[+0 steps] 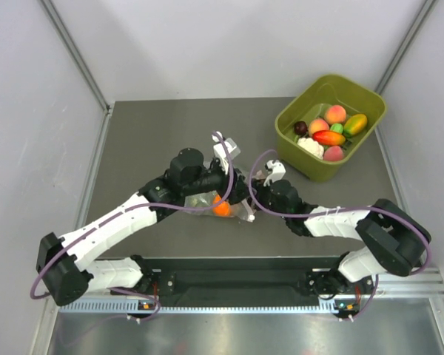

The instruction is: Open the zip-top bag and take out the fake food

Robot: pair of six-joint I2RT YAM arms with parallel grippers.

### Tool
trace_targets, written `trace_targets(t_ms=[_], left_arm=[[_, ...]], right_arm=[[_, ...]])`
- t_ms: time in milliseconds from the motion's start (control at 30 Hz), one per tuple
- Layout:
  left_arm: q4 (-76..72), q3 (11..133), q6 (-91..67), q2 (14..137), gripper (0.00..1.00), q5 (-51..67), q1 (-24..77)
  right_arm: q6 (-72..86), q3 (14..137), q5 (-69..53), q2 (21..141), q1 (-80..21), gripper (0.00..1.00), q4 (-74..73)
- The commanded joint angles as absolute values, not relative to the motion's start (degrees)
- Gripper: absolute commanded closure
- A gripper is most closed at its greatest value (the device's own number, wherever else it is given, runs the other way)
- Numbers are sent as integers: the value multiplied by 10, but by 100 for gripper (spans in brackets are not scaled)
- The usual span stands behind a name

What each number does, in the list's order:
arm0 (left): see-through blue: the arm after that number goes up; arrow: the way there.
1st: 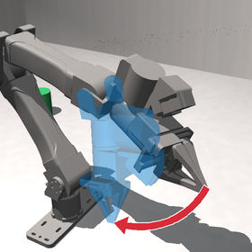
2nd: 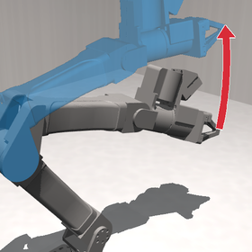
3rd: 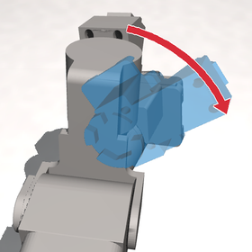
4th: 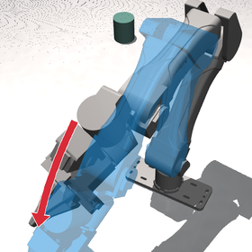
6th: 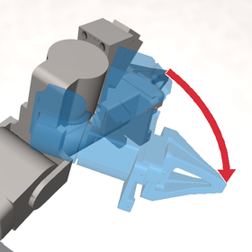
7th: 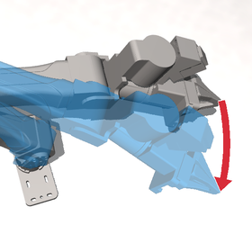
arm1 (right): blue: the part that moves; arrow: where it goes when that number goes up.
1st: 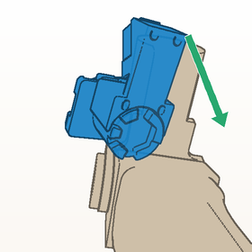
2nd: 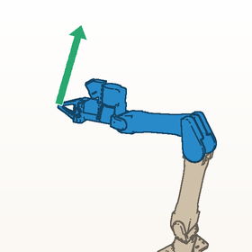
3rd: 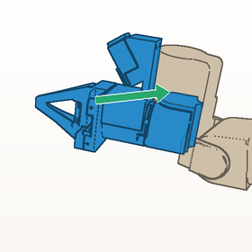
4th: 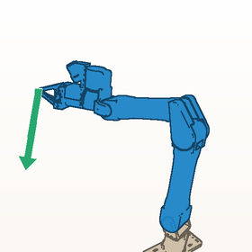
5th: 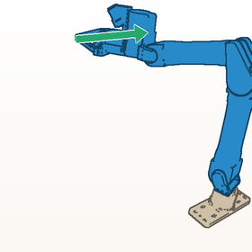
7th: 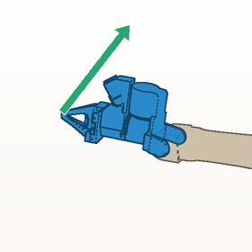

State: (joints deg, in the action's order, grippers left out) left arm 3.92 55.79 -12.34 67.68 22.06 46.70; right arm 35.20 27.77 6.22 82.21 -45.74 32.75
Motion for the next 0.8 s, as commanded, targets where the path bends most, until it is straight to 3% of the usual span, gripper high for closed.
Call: trace_targets(t_ms=[0, 67, 100, 233, 333, 767], left_arm=[[81, 600, -120, 650, 32, 85, 464], [98, 587, -136, 622, 29, 6, 465], [104, 576, -160, 612, 27, -114, 465], [132, 513, -206, 587, 25, -317, 464], [151, 489, -242, 594, 23, -376, 463], [116, 396, -297, 613, 21, -287, 420]], right_arm=[[351, 274, 66, 810, -460, 31, 338], [350, 271, 55, 803, -459, 31, 348], [350, 271, 53, 802, -459, 31, 351], [349, 267, 40, 794, -459, 31, 362], [346, 266, 30, 784, -458, 31, 366], [345, 254, -40, 758, -457, 30, 398]])
